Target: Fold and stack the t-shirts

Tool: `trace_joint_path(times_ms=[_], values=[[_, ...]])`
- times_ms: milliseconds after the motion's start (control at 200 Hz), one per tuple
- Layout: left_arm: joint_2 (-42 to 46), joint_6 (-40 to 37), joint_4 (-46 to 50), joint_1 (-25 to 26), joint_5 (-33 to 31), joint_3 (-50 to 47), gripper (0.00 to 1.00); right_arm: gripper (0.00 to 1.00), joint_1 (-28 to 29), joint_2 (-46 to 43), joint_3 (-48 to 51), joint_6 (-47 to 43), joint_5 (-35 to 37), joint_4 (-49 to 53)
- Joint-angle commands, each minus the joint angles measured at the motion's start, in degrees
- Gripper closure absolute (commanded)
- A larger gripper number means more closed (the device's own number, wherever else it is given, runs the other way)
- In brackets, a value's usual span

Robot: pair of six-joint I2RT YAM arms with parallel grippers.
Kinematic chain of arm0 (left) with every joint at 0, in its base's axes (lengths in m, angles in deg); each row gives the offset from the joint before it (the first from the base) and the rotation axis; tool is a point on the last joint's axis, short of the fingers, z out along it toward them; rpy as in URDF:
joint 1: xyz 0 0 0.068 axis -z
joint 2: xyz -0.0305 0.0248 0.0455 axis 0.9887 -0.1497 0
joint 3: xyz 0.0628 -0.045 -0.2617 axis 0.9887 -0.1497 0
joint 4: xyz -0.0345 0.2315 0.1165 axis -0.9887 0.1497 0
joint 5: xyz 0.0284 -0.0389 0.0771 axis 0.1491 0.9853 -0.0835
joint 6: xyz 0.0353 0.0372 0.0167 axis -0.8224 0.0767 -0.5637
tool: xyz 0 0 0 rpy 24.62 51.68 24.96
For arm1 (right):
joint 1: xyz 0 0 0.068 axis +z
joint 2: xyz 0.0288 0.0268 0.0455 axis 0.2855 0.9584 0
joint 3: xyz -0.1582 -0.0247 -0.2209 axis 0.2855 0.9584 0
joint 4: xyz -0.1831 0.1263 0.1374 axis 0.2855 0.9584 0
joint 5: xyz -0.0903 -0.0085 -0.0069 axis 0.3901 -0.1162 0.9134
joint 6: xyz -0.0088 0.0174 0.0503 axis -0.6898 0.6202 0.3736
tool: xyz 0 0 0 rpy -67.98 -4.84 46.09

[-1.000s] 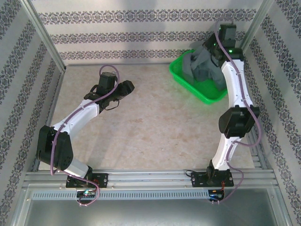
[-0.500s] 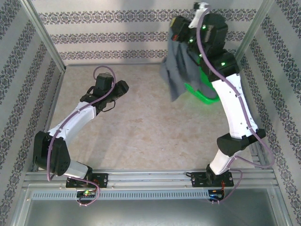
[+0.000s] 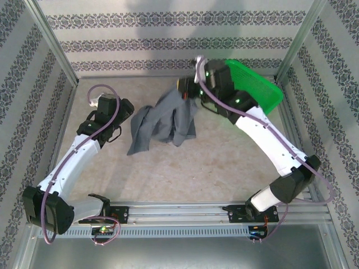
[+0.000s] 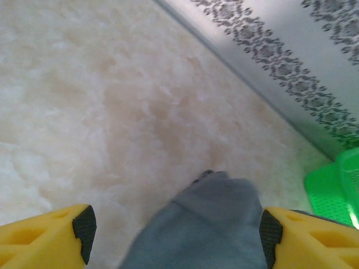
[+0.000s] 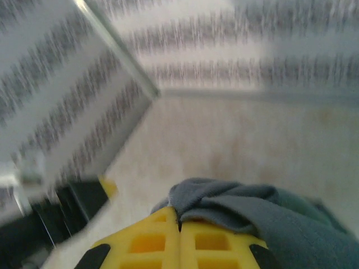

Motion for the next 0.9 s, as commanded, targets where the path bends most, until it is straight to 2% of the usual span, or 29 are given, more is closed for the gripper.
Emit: trace_joint_path(times_ms=[0,105,245,340,370,540,645,789,894], values=[[-1.1,1.8,4.4,-0.6,2.0,-2.7,0.21,1.0,-0.1,-3.2,13.5,-1.1,-9.9,2.5],[-3.2,1.4,4.1,-0.7,5.9,-3.9,0.21,1.0,0.2,-4.3,23.0,-3.2,-8.7,10.1],[-8.6,-1.0,2.3,-0.7,14.3,-4.8,0.23,1.0,-4.0,-6.7,33.8,-1.5,-4.5,16.0],[-12.3,-2.6,0.3,-0.5,19.2,-5.5,0.27,0.86,-7.5,-8.2,37.7,0.8,-2.5,17.9],[-13.2,-3.3,-0.1,-0.3,19.9,-5.6,0.28,0.78,-8.9,-8.6,38.9,1.5,-2.5,18.2],[-16.9,-7.2,-2.3,1.8,21.9,-5.8,0.32,0.6,-12.4,-9.2,39.5,4.2,-0.4,20.2],[-18.5,-9.3,-4.2,3.4,22.8,-5.7,0.34,0.53,-13.1,-10.3,38.1,5.6,0.7,19.2],[-19.3,-10.2,-6.0,4.7,22.6,-5.6,0.33,0.51,-14.6,-8.6,35.8,7.4,0.1,16.1],[-20.9,-11.4,-6.5,5.5,22.5,-4.8,0.37,0.51,-15.8,-4.8,34.4,9.1,-1.3,13.4]])
